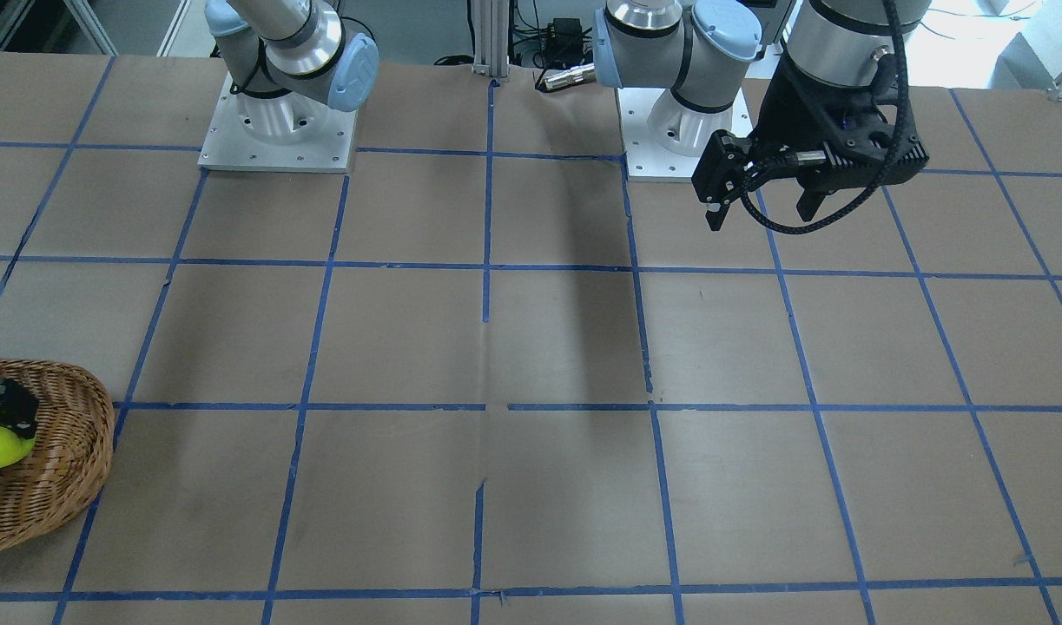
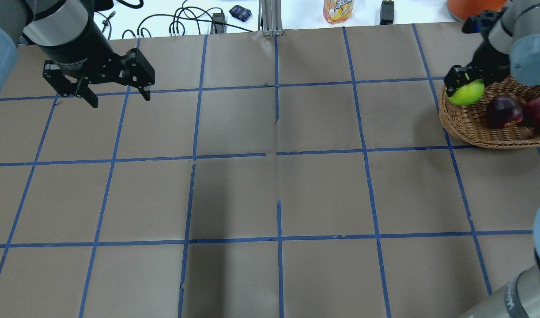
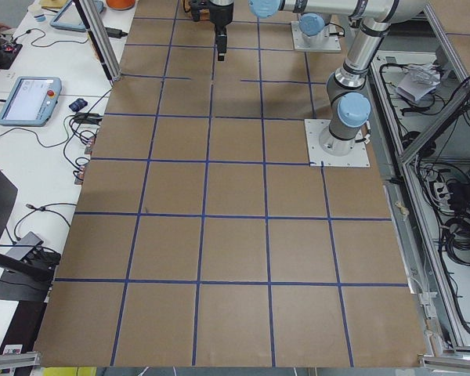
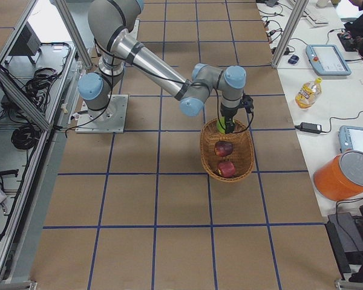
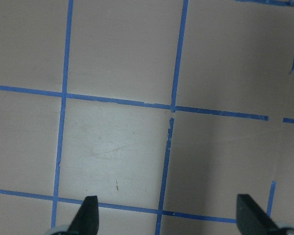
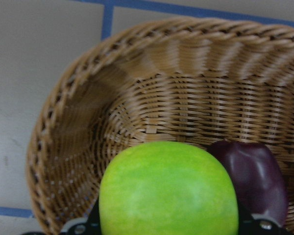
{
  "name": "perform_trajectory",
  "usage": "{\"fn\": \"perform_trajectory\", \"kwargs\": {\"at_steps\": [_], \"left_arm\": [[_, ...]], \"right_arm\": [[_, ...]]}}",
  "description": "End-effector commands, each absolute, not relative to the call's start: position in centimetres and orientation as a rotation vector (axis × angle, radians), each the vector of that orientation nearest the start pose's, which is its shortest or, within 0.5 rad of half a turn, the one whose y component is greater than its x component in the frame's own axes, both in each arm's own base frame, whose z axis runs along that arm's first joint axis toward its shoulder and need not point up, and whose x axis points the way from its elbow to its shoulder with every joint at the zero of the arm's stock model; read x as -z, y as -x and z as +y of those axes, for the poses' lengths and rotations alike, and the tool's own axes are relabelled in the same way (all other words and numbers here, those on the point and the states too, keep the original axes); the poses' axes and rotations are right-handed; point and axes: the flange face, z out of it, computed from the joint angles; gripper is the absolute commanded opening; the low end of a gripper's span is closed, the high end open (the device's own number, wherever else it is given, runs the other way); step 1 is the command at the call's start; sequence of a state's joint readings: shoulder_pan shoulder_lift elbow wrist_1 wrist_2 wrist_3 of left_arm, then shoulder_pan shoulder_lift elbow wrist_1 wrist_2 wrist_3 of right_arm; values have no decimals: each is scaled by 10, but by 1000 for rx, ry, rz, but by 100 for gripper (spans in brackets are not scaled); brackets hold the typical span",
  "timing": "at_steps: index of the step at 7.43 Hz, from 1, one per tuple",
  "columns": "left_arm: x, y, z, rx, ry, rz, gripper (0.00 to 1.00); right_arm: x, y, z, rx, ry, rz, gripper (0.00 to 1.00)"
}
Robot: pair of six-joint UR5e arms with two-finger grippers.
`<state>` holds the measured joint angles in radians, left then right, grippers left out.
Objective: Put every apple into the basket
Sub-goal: 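Carry the green apple into the basket and open the right gripper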
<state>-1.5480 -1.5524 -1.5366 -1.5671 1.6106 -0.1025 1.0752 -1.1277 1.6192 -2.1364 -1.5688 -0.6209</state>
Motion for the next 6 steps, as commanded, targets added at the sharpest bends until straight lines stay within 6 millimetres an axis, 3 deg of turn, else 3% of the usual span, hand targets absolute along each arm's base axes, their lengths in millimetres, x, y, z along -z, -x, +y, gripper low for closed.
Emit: {"fn": "perform_trajectory", "kwargs": {"at_steps": [1, 2, 4, 5, 6], "left_arm": [[-516, 117, -492, 96, 194, 3086, 100], [-515, 118, -493, 93, 194, 3093, 100], [-513, 118, -494, 88, 194, 3097, 100], [-514, 118, -494, 90, 194, 3097, 100], [-513, 118, -494, 86, 194, 3098, 100]], "right_arm": [[-248, 202, -615, 96, 195, 3165, 93], [-250, 202, -616, 95, 195, 3166, 100], [-274, 196, -613, 99, 205, 3167, 100], [-306, 183, -602, 87, 199, 3151, 100], [-348, 149, -589, 96, 186, 3125, 100]]}}
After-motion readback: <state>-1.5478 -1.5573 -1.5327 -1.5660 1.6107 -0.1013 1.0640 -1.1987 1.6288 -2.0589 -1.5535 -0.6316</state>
